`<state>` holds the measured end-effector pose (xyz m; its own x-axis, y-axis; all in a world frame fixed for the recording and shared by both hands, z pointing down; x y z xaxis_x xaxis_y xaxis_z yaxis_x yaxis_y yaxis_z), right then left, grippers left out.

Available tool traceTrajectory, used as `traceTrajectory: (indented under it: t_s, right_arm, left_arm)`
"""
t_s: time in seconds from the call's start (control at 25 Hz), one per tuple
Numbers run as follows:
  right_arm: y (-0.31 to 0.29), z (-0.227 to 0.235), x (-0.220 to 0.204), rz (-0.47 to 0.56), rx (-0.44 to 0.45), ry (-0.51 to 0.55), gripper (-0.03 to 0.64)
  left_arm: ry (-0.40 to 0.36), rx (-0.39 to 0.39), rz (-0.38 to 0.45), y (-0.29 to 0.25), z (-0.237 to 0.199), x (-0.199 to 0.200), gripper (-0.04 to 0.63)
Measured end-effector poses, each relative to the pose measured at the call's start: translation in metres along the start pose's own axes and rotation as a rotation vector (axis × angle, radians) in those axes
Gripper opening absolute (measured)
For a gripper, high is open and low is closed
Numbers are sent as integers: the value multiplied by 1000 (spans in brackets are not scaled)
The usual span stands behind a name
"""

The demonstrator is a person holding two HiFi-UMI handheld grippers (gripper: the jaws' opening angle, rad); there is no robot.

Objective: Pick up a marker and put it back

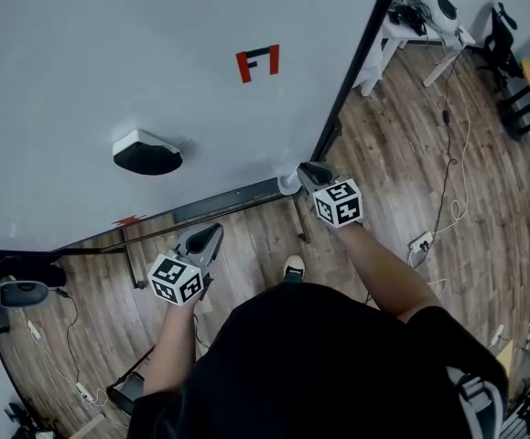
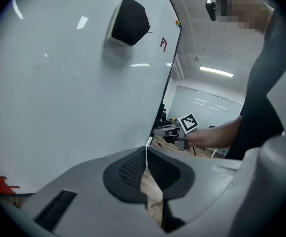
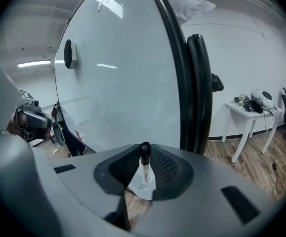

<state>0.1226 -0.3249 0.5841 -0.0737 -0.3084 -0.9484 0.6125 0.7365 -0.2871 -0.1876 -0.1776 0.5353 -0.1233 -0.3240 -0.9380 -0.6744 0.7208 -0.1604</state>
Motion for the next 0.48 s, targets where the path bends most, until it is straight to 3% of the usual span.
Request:
traceTrajectory:
  t_s: [0.48]
  right_arm:
    - [-24,5,-30,-44,19,8,61]
  left_arm:
    - [34,33,-18,-2,-3,-13,15]
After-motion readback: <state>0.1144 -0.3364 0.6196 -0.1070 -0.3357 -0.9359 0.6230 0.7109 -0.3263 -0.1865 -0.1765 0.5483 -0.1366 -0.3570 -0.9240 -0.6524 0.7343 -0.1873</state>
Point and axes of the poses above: the fingertips, and each gripper's own axes: y backward along the fingers, z to its right, x out of its top, the point moved 9 cm from there along y, backward along the fingers, and after that the axes turned 12 degrees about z, right-handed, at the moved point
